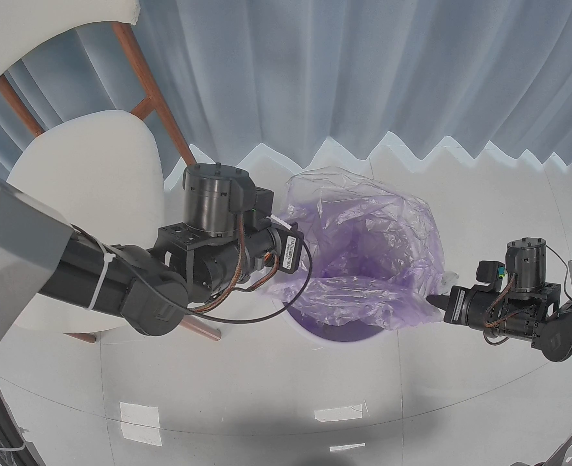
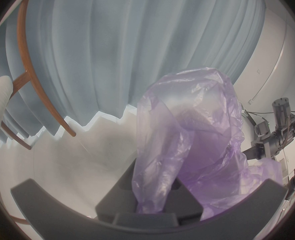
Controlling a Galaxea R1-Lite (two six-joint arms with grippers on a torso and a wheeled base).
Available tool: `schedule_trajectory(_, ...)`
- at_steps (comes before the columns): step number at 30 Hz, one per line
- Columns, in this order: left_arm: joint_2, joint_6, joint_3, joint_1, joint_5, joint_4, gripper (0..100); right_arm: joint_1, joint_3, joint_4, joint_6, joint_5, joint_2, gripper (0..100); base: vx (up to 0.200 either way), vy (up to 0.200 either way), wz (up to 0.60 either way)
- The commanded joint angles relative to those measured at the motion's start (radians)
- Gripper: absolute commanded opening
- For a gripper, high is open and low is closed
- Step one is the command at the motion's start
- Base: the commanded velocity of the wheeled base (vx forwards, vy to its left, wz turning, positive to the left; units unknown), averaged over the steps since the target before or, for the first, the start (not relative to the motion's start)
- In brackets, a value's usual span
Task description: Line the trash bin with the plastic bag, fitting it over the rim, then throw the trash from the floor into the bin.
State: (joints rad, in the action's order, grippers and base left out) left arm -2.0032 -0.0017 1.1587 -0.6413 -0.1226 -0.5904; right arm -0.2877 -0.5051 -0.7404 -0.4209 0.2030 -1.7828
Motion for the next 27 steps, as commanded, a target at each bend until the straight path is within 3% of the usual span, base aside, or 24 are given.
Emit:
schedule_trajectory(1,0.003,-0.006,-0.001,0.003,-0.002,-0.002,0,-0.033,0.027,-0.03,0.001,0.0,0.022,0,0.0,0.0,0.0)
schedule_trajectory(4,0.006,-0.012,-0.001,0.003,-0.016,-0.002,0,-0.03,0.045,-0.042,0.002,0.0,0.017,0,0.0,0.0,0.0)
schedule_trajectory(5,0.007,-0.012,-0.001,0.003,-0.019,-0.002,0,-0.022,0.051,-0.043,0.002,-0.002,0.023,100,0.0,0.0,0.0)
schedule_trajectory(10,0.017,-0.012,-0.004,0.005,-0.02,-0.008,0,0.01,0.112,-0.053,-0.041,0.003,0.154,100,0.0,0.0,0.0)
schedule_trajectory(12,0.04,-0.012,-0.014,0.002,-0.02,-0.006,0,0.013,0.137,-0.045,-0.099,0.036,0.267,100,0.0,0.0,0.0)
schedule_trajectory(15,0.061,-0.009,-0.045,0.002,-0.02,-0.008,0,0.022,0.145,-0.022,-0.124,0.095,0.393,100,0.0,0.0,0.0)
schedule_trajectory(19,0.121,-0.001,-0.12,-0.011,-0.009,-0.009,0,0.07,0.096,0.007,-0.118,0.25,0.51,100,0.0,0.0,0.0)
schedule_trajectory(20,0.121,-0.001,-0.12,-0.011,-0.009,-0.009,0,0.07,0.096,0.007,-0.118,0.25,0.51,100,0.0,0.0,0.0)
schedule_trajectory(21,0.142,0.0,-0.16,-0.026,0.0,-0.009,0,0.084,0.06,0.01,-0.116,0.332,0.513,100,0.0,0.0,0.0)
schedule_trajectory(27,0.207,0.051,-0.287,-0.043,0.118,-0.083,0,0.081,0.03,0.009,-0.084,0.409,0.474,100,0.0,0.0,0.0)
